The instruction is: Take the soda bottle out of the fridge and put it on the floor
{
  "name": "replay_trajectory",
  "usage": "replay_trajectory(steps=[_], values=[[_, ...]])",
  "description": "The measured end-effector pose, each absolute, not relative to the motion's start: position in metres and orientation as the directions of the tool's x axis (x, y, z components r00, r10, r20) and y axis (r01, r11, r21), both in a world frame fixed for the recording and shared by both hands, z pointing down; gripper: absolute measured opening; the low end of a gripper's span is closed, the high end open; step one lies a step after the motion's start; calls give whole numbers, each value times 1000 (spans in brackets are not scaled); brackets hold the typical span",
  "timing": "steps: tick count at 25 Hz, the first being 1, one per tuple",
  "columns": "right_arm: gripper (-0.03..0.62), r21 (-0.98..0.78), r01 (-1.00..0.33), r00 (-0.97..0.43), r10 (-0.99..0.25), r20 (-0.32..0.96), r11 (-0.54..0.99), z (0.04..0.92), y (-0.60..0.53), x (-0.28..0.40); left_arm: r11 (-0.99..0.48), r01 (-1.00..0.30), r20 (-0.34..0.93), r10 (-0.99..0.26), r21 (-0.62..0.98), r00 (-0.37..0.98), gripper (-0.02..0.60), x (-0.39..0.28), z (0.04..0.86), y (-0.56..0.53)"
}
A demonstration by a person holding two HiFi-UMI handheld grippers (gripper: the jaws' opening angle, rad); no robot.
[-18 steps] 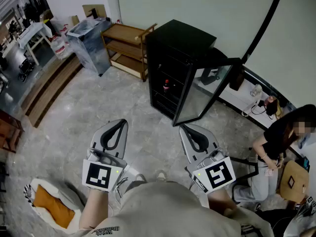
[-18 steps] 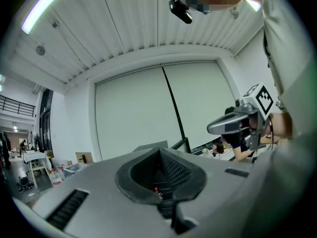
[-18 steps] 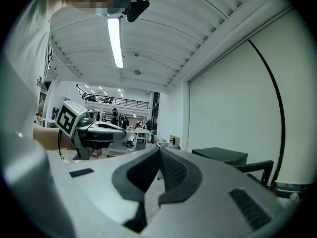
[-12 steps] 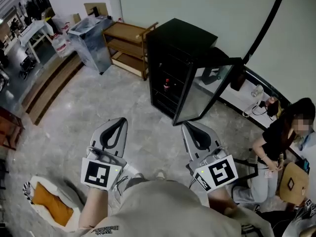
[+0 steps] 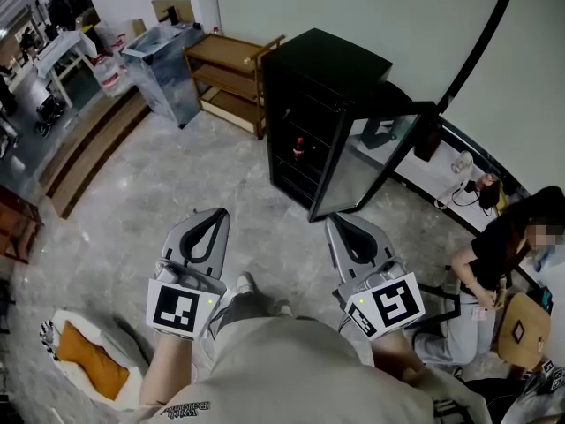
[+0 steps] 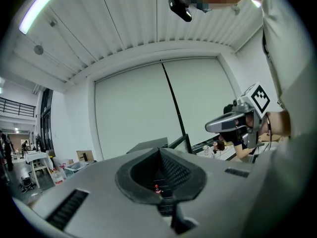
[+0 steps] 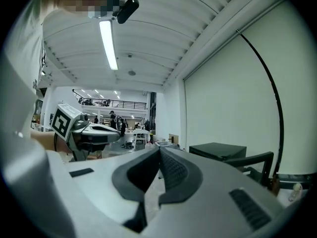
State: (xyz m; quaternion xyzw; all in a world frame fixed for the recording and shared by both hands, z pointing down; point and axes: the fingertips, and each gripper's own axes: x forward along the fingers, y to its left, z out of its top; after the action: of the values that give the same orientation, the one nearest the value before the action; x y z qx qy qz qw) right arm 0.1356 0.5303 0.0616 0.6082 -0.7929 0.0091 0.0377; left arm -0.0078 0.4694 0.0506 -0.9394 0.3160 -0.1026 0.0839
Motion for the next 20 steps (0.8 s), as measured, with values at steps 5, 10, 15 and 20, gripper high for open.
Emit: replay_trajectory(steps=[5, 10, 15, 20], values=[[-6, 30, -962, -269, -960, 76, 272, 66, 516, 136, -790, -571, 146, -607, -225, 781, 8, -4, 54, 458], [-5, 31, -966, -254, -964, 78, 257, 74, 493, 137, -799, -561, 140, -594, -219, 792, 7, -1, 60, 438], [-5, 32, -966, -252, -962, 103, 256, 83, 463, 136, -799, -565, 141, -596, -207, 791, 8, -3, 64, 408], [-5, 32, -967, -248, -961, 121, 254, 90, 420, 134, -803, -559, 149, -591, -208, 793, 8, -5, 72, 364]])
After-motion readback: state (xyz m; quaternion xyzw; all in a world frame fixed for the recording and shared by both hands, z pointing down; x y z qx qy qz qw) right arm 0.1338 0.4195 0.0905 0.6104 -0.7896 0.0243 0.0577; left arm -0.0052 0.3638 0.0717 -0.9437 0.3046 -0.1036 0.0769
